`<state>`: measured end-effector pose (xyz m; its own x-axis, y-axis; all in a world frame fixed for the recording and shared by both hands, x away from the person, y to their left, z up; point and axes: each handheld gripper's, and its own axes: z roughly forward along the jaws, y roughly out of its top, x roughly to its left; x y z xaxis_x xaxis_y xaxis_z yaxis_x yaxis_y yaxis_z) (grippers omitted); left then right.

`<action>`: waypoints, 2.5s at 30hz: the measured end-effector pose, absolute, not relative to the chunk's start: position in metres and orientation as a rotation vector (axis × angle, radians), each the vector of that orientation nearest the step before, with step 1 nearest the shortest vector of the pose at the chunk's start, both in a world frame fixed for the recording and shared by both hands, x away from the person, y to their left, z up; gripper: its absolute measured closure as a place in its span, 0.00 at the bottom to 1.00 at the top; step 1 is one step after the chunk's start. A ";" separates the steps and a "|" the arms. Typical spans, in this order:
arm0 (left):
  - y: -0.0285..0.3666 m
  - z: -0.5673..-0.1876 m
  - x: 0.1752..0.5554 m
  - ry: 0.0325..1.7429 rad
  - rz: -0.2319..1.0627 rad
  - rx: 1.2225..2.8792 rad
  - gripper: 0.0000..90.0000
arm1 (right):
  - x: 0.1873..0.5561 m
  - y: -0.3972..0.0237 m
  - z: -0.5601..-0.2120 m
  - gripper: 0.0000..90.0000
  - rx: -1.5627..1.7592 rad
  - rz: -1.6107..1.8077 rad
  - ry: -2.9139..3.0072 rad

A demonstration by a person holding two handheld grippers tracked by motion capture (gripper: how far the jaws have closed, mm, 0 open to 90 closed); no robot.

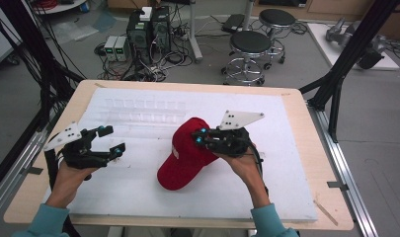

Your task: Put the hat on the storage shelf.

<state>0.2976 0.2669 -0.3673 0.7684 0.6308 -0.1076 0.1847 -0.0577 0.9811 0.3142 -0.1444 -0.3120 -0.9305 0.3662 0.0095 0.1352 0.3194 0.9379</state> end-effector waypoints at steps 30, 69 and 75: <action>0.160 -0.352 0.347 0.452 -0.016 1.716 0.18 | 0.313 -0.129 -0.313 0.97 0.298 1.626 2.453; 0.141 -0.354 0.337 0.379 0.005 1.853 0.94 | 0.313 -0.127 -0.320 0.97 0.285 1.581 2.438; 0.141 -0.349 0.333 0.394 0.053 1.863 0.95 | 0.313 -0.126 -0.320 0.96 0.288 1.592 2.427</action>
<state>0.3328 0.1413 -0.3494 0.9422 0.2950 -0.1588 0.2420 -0.2715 0.9315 0.3133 -0.1265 -0.3203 -0.9556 0.2837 -0.0792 0.0405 0.3928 0.9187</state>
